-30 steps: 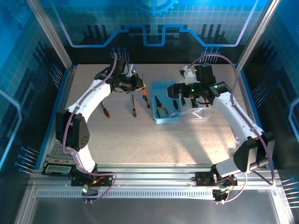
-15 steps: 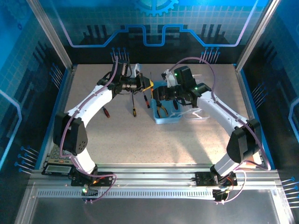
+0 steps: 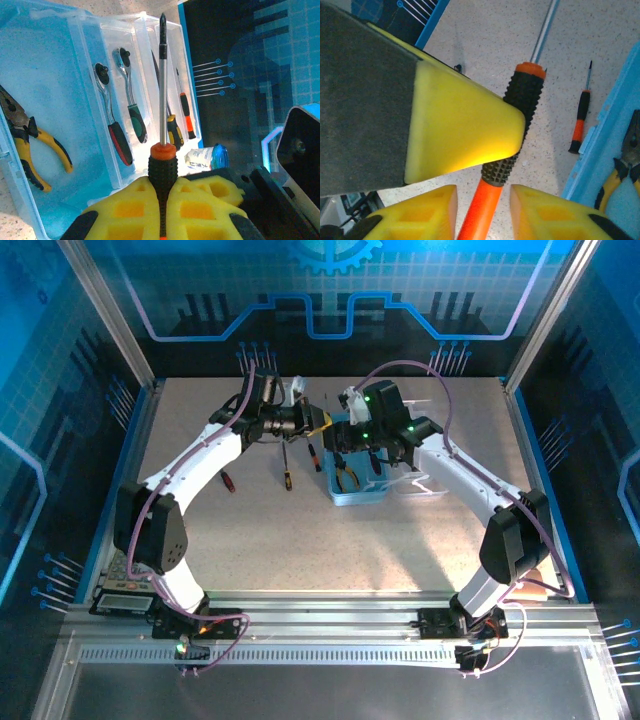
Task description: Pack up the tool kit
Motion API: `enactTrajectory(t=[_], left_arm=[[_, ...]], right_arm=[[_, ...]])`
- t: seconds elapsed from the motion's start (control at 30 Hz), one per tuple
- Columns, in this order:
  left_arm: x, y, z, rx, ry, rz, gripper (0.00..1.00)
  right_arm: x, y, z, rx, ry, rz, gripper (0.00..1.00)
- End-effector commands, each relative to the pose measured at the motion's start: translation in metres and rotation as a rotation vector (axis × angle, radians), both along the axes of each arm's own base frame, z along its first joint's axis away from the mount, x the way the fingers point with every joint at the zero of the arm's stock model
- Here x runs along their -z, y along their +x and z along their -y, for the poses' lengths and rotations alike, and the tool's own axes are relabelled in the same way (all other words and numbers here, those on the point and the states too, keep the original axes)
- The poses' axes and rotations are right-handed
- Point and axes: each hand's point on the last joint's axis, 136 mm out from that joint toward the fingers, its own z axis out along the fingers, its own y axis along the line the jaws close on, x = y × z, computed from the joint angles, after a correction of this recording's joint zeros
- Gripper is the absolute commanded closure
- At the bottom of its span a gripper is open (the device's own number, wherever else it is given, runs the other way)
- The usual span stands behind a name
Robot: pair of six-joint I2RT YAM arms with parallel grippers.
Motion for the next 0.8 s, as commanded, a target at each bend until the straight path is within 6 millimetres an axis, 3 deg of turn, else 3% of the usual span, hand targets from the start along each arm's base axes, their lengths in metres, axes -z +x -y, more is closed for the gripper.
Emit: enactTrajectory(t=[0.0, 0.07, 0.17, 0.23, 0.37, 0.4, 0.53, 0.77], left_arm=[[-0.02, -0.012, 0.006, 0.053, -0.04, 0.025, 1.0], [-0.018, -0.013, 0.007, 0.06, -0.034, 0.018, 0.96], [-0.012, -0.014, 0.003, 0.058, 0.005, 0.012, 0.78], [-0.011, -0.012, -0.005, 0.049, 0.051, 0.021, 0.56], [-0.011, -0.006, -0.04, -0.008, 0.158, 0.031, 0.2], [-0.011, -0.005, -0.051, -0.027, 0.193, 0.034, 0.03], [-0.003, -0.004, -0.098, -0.108, 0.357, 0.022, 0.01], [0.044, -0.015, -0.16, -0.196, 0.685, -0.079, 0.01]], right_arm=[[-0.01, 0.005, -0.004, 0.011, 0.002, 0.028, 0.79], [-0.009, 0.005, -0.002, 0.013, -0.006, 0.029, 0.86], [-0.01, 0.003, 0.004, 0.021, -0.028, 0.035, 0.93], [-0.01, 0.003, 0.015, 0.037, -0.051, 0.036, 0.99], [-0.006, 0.003, 0.048, 0.093, -0.113, 0.027, 1.0], [-0.004, 0.003, 0.059, 0.112, -0.136, 0.025, 1.0], [0.001, 0.002, 0.109, 0.202, -0.268, 0.029, 1.0], [0.009, 0.004, 0.195, 0.368, -0.534, 0.021, 1.0]])
